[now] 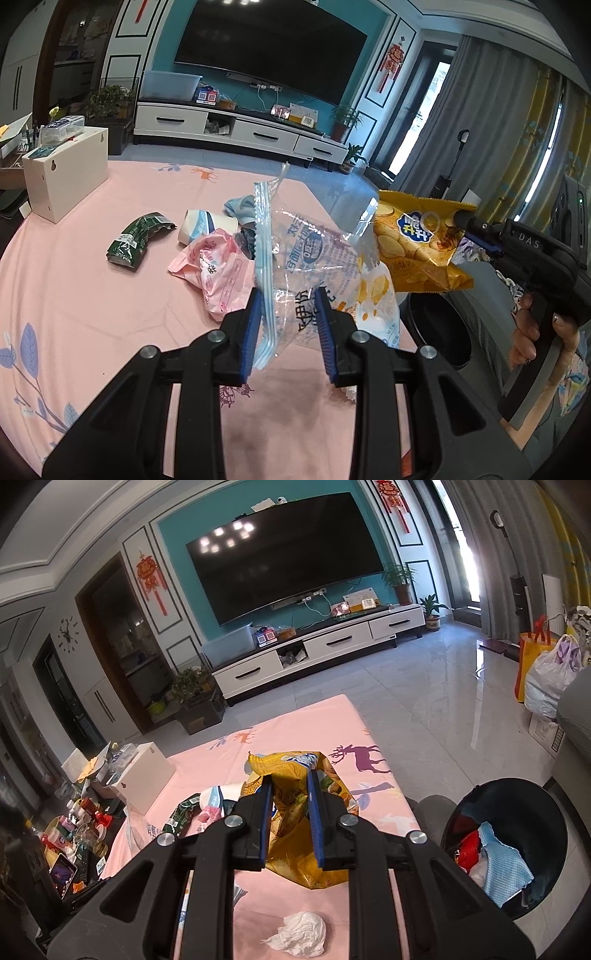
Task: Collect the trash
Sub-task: 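Lift and hold both bags above the table beside the bin, then carry both bags over the black bin and open both tools to drop them, then grasp the white crumpled tissue with the right tool while the left tool grasps the pink plastic bag, then lift the tissue and pink bag and carry both toward the black bin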
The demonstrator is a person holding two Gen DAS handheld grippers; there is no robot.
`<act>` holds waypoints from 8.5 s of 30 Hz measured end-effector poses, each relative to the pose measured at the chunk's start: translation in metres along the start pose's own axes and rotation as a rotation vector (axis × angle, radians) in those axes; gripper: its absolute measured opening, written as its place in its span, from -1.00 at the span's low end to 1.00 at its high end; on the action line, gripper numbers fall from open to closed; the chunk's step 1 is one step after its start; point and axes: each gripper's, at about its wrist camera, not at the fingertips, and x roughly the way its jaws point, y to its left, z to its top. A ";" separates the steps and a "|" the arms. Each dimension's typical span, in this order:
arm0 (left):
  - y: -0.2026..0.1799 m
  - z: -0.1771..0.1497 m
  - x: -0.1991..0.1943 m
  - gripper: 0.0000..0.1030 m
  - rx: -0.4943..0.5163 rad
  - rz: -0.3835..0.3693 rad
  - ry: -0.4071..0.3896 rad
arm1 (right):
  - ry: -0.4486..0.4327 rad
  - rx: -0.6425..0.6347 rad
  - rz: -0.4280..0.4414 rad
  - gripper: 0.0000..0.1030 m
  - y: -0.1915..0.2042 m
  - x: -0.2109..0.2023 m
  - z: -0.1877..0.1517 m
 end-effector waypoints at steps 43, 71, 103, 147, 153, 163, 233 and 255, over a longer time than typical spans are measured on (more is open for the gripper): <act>-0.016 -0.010 0.013 -0.41 0.049 -0.010 0.036 | -0.032 0.075 -0.086 -0.63 -0.020 -0.006 -0.002; -0.021 -0.013 0.017 -0.41 0.056 -0.018 0.045 | -0.039 0.115 -0.114 -0.63 -0.032 -0.009 -0.002; -0.134 -0.017 0.084 -0.40 0.157 -0.138 0.113 | -0.111 0.341 -0.321 -0.63 -0.134 -0.051 -0.013; -0.108 0.000 0.115 0.92 0.111 0.039 0.137 | 0.045 0.263 -0.279 0.64 -0.113 -0.016 -0.012; 0.006 0.021 0.082 0.92 -0.021 0.210 0.057 | 0.148 0.131 -0.176 0.67 -0.056 0.014 -0.021; 0.070 0.014 0.119 0.64 -0.101 0.187 0.121 | 0.420 0.067 -0.065 0.67 0.015 0.078 -0.108; -0.063 0.014 0.040 -0.69 0.079 -0.099 -0.010 | 0.035 0.065 -0.265 -0.34 -0.028 0.008 -0.015; -0.226 -0.049 0.139 -0.69 0.290 -0.291 0.231 | -0.043 0.414 -0.418 -0.32 -0.157 -0.052 -0.037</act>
